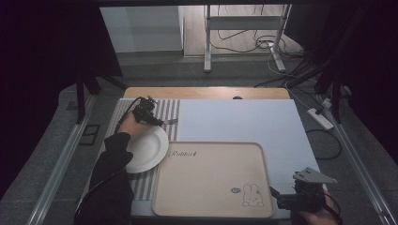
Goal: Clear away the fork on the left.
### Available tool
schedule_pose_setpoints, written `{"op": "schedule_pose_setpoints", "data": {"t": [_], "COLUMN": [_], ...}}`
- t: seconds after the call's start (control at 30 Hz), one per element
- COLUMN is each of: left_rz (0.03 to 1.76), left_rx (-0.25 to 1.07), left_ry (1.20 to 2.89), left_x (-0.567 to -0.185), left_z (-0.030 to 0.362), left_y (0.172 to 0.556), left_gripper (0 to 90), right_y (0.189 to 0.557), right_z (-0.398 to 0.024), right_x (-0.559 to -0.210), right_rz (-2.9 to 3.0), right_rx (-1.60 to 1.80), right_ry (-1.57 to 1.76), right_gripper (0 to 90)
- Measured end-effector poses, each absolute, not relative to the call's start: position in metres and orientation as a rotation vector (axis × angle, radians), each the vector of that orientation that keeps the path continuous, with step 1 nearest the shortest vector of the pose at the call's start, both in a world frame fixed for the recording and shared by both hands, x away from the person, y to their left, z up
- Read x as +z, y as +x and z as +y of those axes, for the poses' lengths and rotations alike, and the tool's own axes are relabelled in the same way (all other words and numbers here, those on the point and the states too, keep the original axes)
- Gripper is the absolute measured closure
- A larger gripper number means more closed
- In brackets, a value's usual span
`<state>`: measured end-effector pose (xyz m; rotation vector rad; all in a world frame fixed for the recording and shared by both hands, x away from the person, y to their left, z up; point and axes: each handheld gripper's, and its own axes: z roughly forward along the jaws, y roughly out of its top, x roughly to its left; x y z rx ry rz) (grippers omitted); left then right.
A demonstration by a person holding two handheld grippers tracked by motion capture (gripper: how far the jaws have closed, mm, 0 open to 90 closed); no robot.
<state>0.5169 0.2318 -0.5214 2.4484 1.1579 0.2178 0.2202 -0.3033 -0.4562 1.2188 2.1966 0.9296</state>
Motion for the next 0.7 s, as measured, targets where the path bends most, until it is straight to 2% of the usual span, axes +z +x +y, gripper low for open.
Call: {"op": "schedule_pose_setpoints", "data": {"t": [0.1,0.27,0.43,0.57,0.7], "left_rz": [1.146,1.175,1.117,1.103,1.069], "left_rx": [0.215,0.223,0.181,0.100,0.114], "left_ry": [2.451,2.411,2.441,2.401,2.399], "left_x": [-0.520,-0.520,-0.519,-0.517,-0.518], "left_z": [0.238,0.249,0.252,0.261,0.262], "left_y": [0.520,0.523,0.526,0.527,0.524], "left_gripper": [45.2,68.3,72.2,81.4,82.3], "right_y": [0.220,0.220,0.220,0.220,0.220], "right_z": [-0.303,-0.303,-0.303,-0.303,-0.303], "right_x": [-0.456,-0.456,-0.456,-0.456,-0.456], "right_rz": [2.199,2.203,2.205,2.208,2.210], "right_rx": [0.927,0.926,0.927,0.927,0.927], "right_ry": [1.215,1.211,1.211,1.208,1.207], "right_gripper": [0.0,0.0,0.0,0.0,0.0]}}
